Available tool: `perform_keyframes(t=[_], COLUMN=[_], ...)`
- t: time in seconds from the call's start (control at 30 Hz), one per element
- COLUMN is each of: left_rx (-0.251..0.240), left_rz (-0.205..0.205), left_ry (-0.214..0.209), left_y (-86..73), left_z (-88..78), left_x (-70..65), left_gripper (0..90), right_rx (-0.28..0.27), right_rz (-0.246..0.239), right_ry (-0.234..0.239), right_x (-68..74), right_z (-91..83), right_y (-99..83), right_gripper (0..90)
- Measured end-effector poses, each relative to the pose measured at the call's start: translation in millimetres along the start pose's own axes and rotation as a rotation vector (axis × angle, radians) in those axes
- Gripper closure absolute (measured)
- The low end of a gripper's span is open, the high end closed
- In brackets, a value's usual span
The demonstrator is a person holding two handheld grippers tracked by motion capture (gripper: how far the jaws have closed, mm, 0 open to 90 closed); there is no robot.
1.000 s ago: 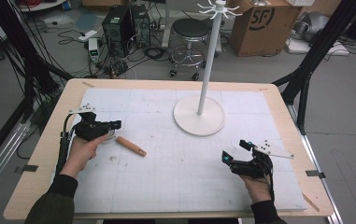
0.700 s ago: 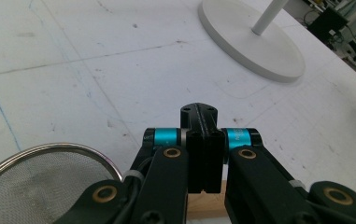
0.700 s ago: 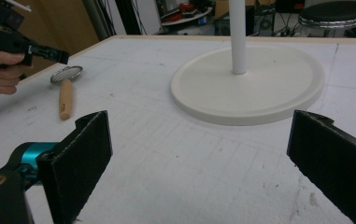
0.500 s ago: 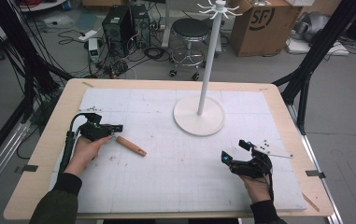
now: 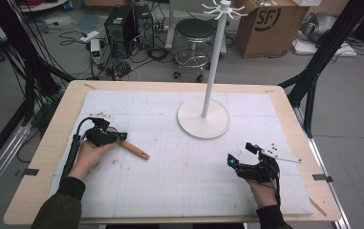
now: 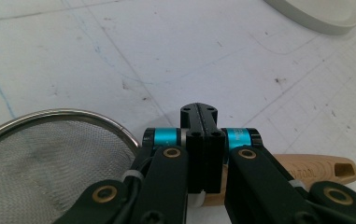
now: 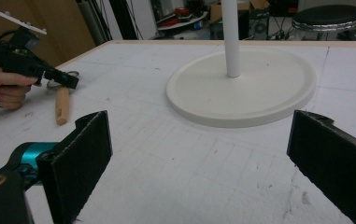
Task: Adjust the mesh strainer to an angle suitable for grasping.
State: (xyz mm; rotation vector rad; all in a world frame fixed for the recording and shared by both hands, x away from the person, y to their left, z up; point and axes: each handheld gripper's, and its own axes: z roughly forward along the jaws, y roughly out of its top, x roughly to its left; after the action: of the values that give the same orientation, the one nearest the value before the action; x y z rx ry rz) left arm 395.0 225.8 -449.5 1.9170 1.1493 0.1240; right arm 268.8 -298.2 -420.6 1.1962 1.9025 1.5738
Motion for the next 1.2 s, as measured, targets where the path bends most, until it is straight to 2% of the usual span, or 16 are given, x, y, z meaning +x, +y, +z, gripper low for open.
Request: perform_keyframes(t=[0.27,0.33,0.5,0.63,0.77,0.93,1.0,1.2], left_rx=[-0.008,-0.005,-0.009,-0.016,-0.021,-0.02,-0.019,-0.007], left_rz=[0.0,-0.003,-0.011,-0.009,-0.019,-0.011,-0.022,-0.01], left_ry=[0.021,0.04,0.024,0.036,0.011,0.021,0.009,-0.011], left_y=[-0.2,-0.6,-1.8,-3.7,-8.1,-10.0,-11.6,-14.1], left_z=[-6.5,-7.4,-11.0,-17.5,-21.0,-20.6,-19.5,-9.0], left_x=[2.6,3.1,4.3,5.4,7.0,1.9,-0.3,-18.4], left_gripper=[90.0,90.0,90.0,89.9,89.8,89.8,89.8,89.8], right_rx=[-0.002,-0.004,-0.011,-0.014,-0.017,-0.016,-0.015,-0.014], right_rz=[0.005,0.005,0.01,0.011,0.016,0.012,0.013,0.009], right_ry=[0.006,0.005,0.003,0.003,0.0,0.001,-0.001,0.004], right_x=[0.2,0.2,-0.3,-0.4,-0.6,0.6,0.7,1.6], right_z=[-1.5,-1.7,-2.4,-3.1,-4.0,-3.6,-3.0,-1.2], right_y=[0.2,0.3,0.6,0.5,0.6,0.8,0.8,1.1], right_gripper=[5.9,5.9,5.9,5.9,5.9,6.0,5.9,5.9])
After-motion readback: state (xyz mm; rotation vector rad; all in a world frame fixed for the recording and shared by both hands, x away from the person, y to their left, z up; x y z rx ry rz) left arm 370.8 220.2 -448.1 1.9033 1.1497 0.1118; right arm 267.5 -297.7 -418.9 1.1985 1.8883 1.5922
